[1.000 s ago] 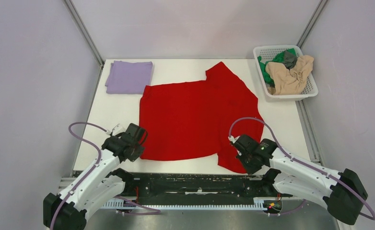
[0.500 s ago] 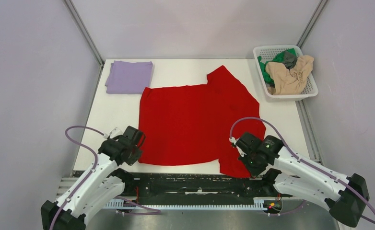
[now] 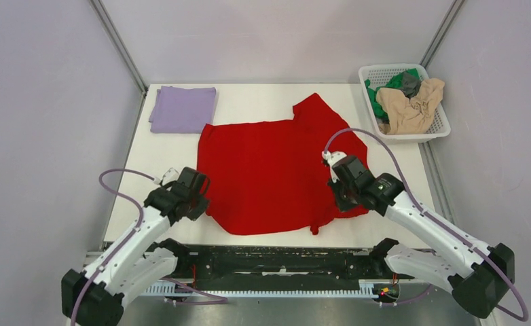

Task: Fold and stack the t-shirts
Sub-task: Grab the side of the flattened tshirt closest away from the robot with both arms, then fold the flattened tshirt in 1/3 of the way

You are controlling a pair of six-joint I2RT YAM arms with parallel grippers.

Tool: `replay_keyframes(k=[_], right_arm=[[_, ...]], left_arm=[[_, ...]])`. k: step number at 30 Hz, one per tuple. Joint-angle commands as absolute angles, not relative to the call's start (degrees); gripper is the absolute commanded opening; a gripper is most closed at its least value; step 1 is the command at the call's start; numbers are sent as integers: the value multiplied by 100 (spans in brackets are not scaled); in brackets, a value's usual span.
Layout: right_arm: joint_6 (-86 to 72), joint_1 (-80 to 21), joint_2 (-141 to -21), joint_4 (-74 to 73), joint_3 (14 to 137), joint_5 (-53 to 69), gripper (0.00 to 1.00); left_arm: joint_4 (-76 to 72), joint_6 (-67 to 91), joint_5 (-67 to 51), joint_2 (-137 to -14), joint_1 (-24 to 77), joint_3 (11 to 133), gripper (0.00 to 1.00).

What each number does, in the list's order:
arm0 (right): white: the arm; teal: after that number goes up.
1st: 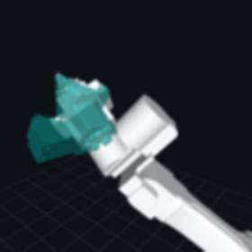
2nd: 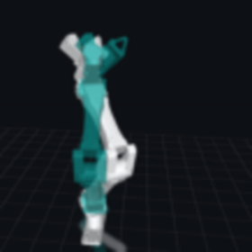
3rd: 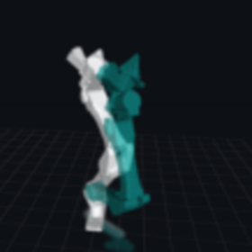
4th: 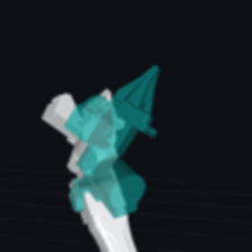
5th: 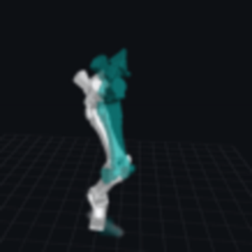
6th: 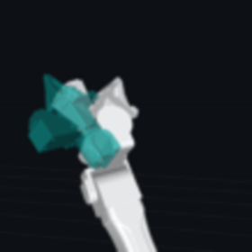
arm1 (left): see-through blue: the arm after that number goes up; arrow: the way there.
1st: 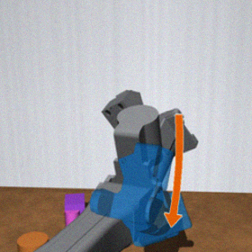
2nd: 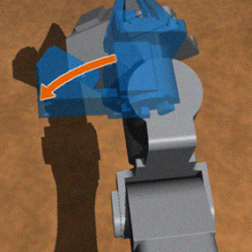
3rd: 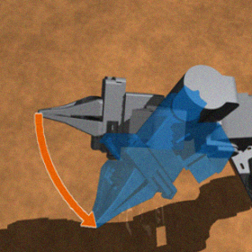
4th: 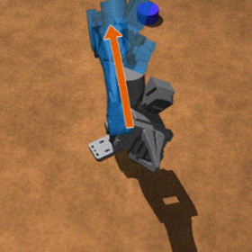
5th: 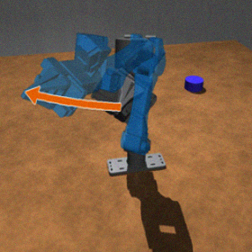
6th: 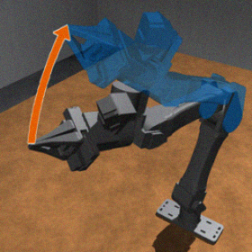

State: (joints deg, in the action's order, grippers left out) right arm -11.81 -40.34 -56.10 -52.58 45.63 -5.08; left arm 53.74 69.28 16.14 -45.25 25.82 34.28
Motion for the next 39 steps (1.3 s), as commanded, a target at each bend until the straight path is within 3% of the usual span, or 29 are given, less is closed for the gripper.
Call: replay_keyframes(k=[1, 15, 31, 33, 35, 36, 37, 38, 39], right_arm=[[-911, -3487, -5869, -4155, 5089, -1133, 0], [-441, -2167, -7093, -2852, 5814, -1042, 0], [1068, -1724, -8785, -1697, 6624, -720, 2], [1120, -1656, -9198, -1743, 6915, -725, 2], [1044, -1596, -9653, -1854, 7233, -775, 4], [921, -1578, -9815, -1911, 7417, -871, 9], [807, -1565, -9991, -1993, 7622, -1001, 16], [698, -1556, -10122, -2088, 7803, -1084, 27], [542, -1555, -10240, -2239, 8030, -1274, 43]], left_arm=[[4755, 6574, 1844, -5260, 2478, 4052, 2], [4159, 6183, 2022, -6538, 1408, 4629, 2], [3792, 6073, 2459, -7366, 1151, 4816, 3], [3788, 6082, 2595, -7463, 1151, 4838, 15], [3856, 6108, 2684, -7556, 1135, 4897, 45], [3910, 6117, 2713, -7603, 1125, 4957, 55], [3957, 6115, 2729, -7618, 1125, 5014, 70], [4045, 6122, 2758, -7620, 1116, 5100, 95], [4141, 6126, 2799, -7607, 1117, 5179, 99]])
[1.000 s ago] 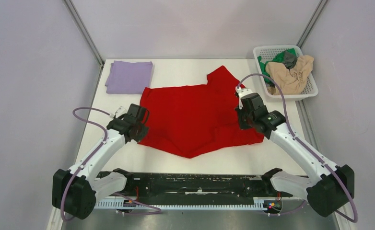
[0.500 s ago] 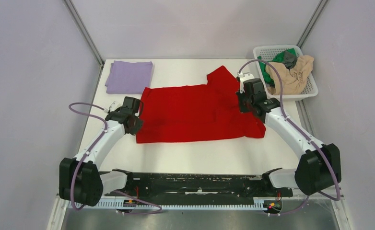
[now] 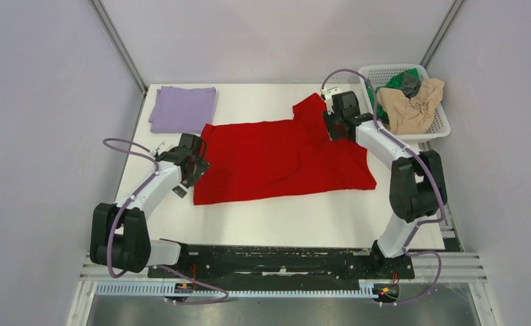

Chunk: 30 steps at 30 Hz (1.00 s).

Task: Fold and stack the t-shirts
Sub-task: Fold the flattened tshirt in 1/3 of the way

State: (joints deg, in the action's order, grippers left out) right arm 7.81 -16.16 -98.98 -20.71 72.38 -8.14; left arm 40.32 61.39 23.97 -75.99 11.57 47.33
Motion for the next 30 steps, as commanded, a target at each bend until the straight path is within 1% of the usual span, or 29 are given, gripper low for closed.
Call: replay_keyframes(k=[1, 3, 4, 6, 11, 12, 14, 17, 19, 23, 26, 30], right_arm=[[400, -1543, -10300, -2352, 8178, -1481, 58], [161, -1541, -10189, -2383, 8189, -1661, 85], [55, -1547, -10021, -2338, 8070, -1688, 97], [-263, -1549, -9592, -2100, 7517, -1544, 98], [-763, -1547, -8460, -908, 5551, -31, 98], [-909, -1547, -8379, -732, 5290, 318, 98], [-1057, -1547, -8363, -411, 4876, 499, 98], [-1202, -1545, -8476, -122, 4534, 189, 98], [-1242, -1553, -8631, -84, 4432, -167, 98], [-1450, -1551, -8678, -250, 4062, -247, 98], [-1703, -1550, -8430, -579, 3638, -425, 98], [-1904, -1551, -7670, -920, 2697, -387, 98]], left_arm=[[4207, 6111, 2824, -7556, 1116, 5280, 100], [4308, 6038, 2794, -7416, 1116, 5426, 100], [4294, 5977, 2705, -7320, 1116, 5456, 100], [4156, 5797, 2365, -7155, 1121, 5452, 100], [3112, 5537, 900, -7221, 1227, 4928, 100], [2897, 5546, 609, -7349, 1247, 4796, 100], [2289, 5545, 238, -7647, 1298, 4586, 100], [1832, 5471, 131, -8260, 1335, 4497, 100], [1868, 5373, 56, -8659, 1336, 4582, 100], [1816, 5284, 26, -9070, 1353, 4448, 100], [1805, 5280, -129, -9030, 1362, 4152, 100], [1814, 5406, -123, -8461, 1442, 3500, 100]])
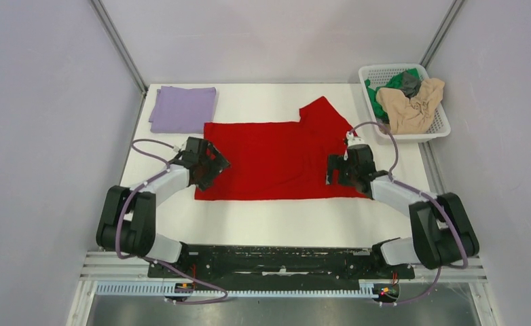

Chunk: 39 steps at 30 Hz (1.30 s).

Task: Fold and stack the t-shirts
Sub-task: Fold the flattened tshirt in 1/3 of the way, then grab the side of the flattened tshirt furthest away from the robot with both arms

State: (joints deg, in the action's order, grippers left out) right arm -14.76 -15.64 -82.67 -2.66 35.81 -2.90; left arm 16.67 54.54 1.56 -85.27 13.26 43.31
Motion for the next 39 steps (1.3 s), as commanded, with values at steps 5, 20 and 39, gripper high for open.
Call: replay_keyframes(k=[5, 20, 39], right_arm=[[-1832, -1641, -6298, -1872, 1789, -350, 98], [-2633, -2412, -4626, -3631, 1858, -281, 98], [-1638, -1888, -7126, -1230, 5259, -914, 98]], left_arm=[[2342, 5644, -22, -7499, 1582, 2804, 100], [4217, 6281, 864, -4762, 1976, 2369, 100], [3739, 4300, 2214, -8697, 1346, 6646, 99]])
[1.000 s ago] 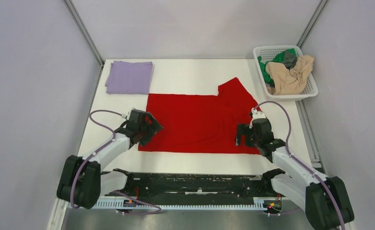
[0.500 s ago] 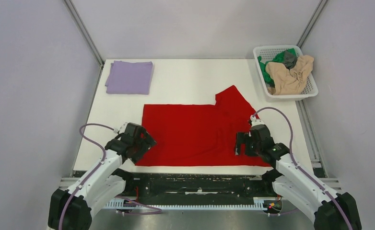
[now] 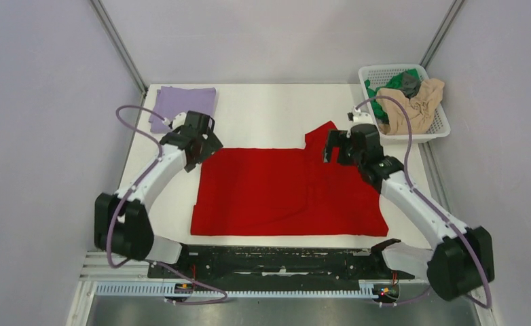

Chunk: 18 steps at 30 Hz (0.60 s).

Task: Fold and stack the t-shirts
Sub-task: Grab the side of the flattened tshirt furthest away from the robot with both arms

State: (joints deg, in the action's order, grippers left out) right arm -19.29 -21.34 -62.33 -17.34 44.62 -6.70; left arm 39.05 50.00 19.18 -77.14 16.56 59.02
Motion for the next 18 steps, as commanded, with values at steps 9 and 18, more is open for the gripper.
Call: replay_keyframes(k=[9, 18], right_arm=[[-835, -1635, -9486, -457, 7056, -1271, 98], [-704, -1403, -11155, -492, 8515, -1118, 98]], left_arm=[[3858, 4127, 1943, -11280, 1020, 8635, 76], [4359, 4294, 2134, -12156, 1011, 9163, 65]])
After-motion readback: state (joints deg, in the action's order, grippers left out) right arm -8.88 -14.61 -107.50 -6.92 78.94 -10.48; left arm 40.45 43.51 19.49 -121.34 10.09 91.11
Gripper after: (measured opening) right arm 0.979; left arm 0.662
